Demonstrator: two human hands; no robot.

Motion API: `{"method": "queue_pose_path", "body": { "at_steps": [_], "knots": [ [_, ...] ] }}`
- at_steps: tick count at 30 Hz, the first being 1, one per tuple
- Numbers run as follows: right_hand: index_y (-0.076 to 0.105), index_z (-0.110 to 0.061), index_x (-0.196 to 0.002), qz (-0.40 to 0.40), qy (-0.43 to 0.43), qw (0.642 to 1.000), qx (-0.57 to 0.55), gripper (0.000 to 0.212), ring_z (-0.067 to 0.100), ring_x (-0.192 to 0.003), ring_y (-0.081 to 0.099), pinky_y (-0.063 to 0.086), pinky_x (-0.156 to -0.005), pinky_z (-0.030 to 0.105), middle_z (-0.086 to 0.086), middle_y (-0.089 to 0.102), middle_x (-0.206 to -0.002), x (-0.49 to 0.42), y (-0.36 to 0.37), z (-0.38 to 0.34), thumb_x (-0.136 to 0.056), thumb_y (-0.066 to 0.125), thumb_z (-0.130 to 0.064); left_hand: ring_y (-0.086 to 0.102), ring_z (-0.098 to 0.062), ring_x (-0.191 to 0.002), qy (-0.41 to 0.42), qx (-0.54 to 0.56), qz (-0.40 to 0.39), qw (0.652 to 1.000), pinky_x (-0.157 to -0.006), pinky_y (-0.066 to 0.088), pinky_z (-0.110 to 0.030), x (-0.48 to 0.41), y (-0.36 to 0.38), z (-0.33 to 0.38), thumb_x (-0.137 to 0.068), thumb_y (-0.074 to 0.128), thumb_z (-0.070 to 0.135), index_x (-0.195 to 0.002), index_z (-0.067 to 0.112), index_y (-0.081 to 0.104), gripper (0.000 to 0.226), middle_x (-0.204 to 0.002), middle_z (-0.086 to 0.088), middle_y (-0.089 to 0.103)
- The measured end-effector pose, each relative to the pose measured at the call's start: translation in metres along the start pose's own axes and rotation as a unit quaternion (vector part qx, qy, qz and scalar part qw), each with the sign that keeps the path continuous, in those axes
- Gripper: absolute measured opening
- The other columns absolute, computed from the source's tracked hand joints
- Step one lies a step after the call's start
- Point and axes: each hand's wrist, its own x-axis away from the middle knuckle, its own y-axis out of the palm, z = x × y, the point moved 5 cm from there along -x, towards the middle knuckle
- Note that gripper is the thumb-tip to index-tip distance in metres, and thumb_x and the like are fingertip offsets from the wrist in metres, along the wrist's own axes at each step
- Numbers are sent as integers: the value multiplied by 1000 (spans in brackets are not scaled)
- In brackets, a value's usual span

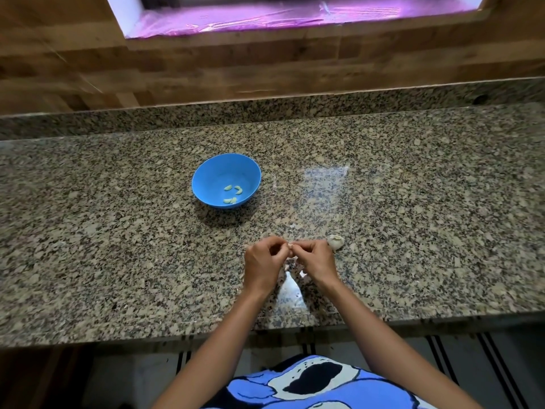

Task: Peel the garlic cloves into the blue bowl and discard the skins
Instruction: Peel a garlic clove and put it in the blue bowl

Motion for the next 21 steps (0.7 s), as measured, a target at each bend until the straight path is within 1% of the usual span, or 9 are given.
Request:
{"method": "queue_pose_path", "body": {
  "at_steps": [2,4,7,10,12,14,15,17,21],
  "knots": [
    [72,-20,-66,1,-2,1000,-25,21,11,-52,52,39,-48,26,4,72,-72,2,-2,-2,-85,64,-14,69,-10,-68,-64,90,-7,994,-64,57,-20,-2,1,-9,-84,68,8,-90,9,72,8,-78,0,72],
    [72,-21,-67,-8,1,999,-44,22,19,-53,52,39,-44,25,6,71,-71,3,-2,-2,-86,64,-12,71,-19,-69,-152,218,-21,964,-67,59,-29,-2,2,-16,-82,67,1,-89,3,71,7,-76,-9,72],
    [73,-13,-75,-24,9,998,-62,18,17,-50,52,40,-41,22,1,69,-70,4,-2,-1,-87,61,-6,70,-24,-66,-233,349,-37,907,-65,59,-26,1,5,-18,-83,65,-3,-87,-4,69,6,-76,-18,71],
    [73,-12,-75,-23,14,997,-69,18,15,-49,52,40,-40,21,-2,68,-67,5,-2,0,-87,60,-5,70,-22,-66,-255,379,-47,888,-65,59,-25,2,6,-22,-84,64,-2,-90,-6,68,8,-78,-19,71],
    [72,-10,-74,-18,24,998,-63,18,17,-51,53,40,-39,21,3,69,-68,5,-2,1,-87,61,-7,70,-21,-74,-226,314,-58,920,-69,59,-27,1,6,-24,-84,65,2,-99,0,69,15,-88,-15,72],
    [71,-5,-74,-11,46,996,-70,18,15,-52,55,40,-39,19,9,70,-71,6,-1,3,-88,60,-7,67,-15,-83,-117,135,-68,982,-73,58,-25,-3,3,-22,-86,65,9,-109,12,68,23,-101,0,69],
    [70,-4,-73,-9,56,996,-73,18,14,-52,54,40,-40,19,10,69,-71,6,-1,3,-88,60,-8,65,-12,-85,-48,50,-76,995,-75,57,-23,-4,1,-17,-87,63,12,-111,15,67,24,-103,6,66],
    [70,-7,-71,-9,63,996,-59,20,14,-52,54,40,-41,20,8,69,-70,7,-1,2,-88,61,-12,65,-9,-89,42,-34,-91,994,-79,55,-20,-3,1,-9,-89,60,13,-113,16,67,25,-107,5,67],
    [71,-6,-71,-11,52,999,2,21,21,-59,57,45,-52,29,10,70,-71,3,-1,-1,-87,62,-14,65,-6,-98,52,-21,-104,993,-82,49,-8,-3,-1,-6,-88,64,16,-118,14,64,30,-115,-2,68]
  ]
}}
